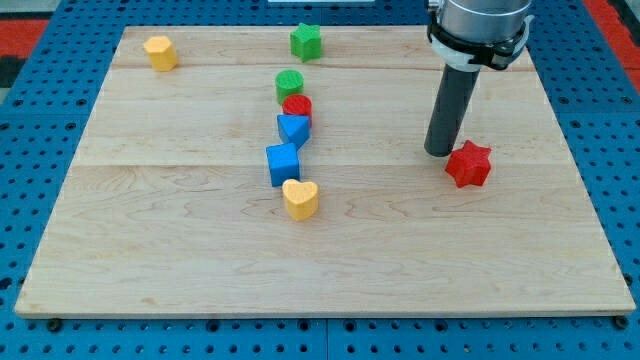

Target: Place the red star below the yellow heart

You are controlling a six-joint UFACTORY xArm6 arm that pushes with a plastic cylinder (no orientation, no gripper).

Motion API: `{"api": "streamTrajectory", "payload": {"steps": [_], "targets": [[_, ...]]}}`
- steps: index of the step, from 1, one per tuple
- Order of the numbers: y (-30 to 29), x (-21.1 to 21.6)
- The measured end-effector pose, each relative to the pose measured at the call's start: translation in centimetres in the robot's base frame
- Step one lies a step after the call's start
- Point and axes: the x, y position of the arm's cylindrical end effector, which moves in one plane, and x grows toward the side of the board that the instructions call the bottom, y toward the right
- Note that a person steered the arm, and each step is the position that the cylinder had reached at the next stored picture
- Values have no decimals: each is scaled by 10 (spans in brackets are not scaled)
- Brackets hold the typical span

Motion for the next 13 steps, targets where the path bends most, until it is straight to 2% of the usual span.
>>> {"api": "streamTrajectory", "payload": {"steps": [2, 3, 5, 6, 7, 8, 9, 10, 11, 13], "targets": [[24, 2], [24, 24], [54, 13], [62, 65], [44, 95], [12, 98], [19, 88], [-9, 86], [-40, 103], [-44, 115]]}}
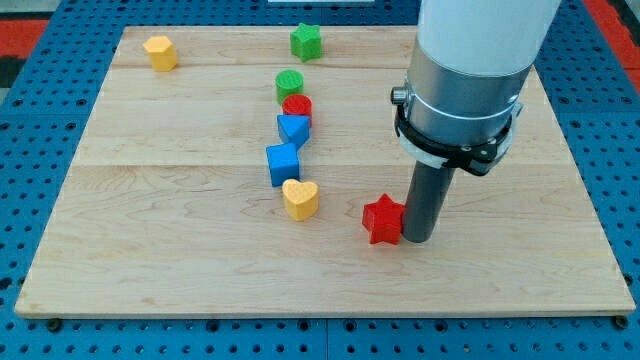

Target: Place the red star below the yellow heart

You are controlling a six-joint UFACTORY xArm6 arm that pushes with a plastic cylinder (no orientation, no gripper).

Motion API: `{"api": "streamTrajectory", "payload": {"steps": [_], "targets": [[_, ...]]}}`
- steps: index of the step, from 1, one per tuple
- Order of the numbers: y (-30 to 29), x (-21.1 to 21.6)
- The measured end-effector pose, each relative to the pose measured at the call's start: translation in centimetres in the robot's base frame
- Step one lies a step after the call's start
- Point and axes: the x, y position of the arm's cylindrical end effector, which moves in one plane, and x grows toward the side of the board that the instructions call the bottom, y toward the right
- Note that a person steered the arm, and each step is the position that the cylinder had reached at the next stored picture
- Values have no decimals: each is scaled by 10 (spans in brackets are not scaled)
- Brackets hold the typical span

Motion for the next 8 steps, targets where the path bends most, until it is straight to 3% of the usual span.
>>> {"api": "streamTrajectory", "payload": {"steps": [2, 3, 5, 8], "targets": [[14, -23], [-12, -32], [-26, 6], [10, 26]]}}
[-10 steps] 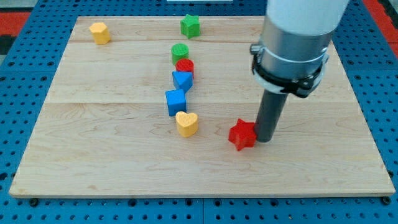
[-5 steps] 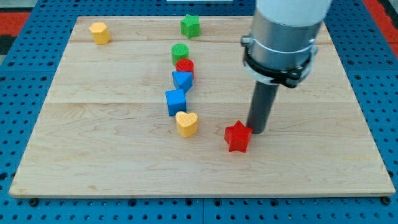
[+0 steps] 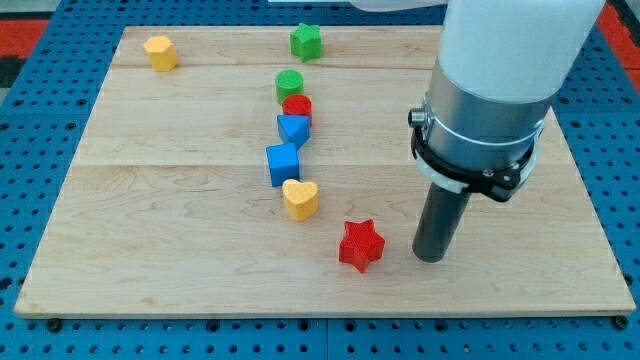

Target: Place the red star below the yellow heart

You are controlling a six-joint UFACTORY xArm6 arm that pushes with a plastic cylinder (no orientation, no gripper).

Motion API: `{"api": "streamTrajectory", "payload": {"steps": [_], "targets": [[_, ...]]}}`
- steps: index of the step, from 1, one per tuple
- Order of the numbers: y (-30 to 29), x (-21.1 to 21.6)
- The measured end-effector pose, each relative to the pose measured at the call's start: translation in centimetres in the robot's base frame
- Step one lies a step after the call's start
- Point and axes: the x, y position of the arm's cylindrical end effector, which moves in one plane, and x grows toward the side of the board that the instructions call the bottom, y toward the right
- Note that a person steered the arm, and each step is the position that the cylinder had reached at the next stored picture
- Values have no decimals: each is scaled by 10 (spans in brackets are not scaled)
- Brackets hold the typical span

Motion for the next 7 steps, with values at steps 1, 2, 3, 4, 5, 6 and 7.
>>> {"api": "streamTrajectory", "payload": {"steps": [1, 2, 3, 4, 5, 6, 7], "targets": [[-9, 0], [-23, 0], [-45, -3], [-62, -10], [-76, -14], [-88, -14], [-69, 0]]}}
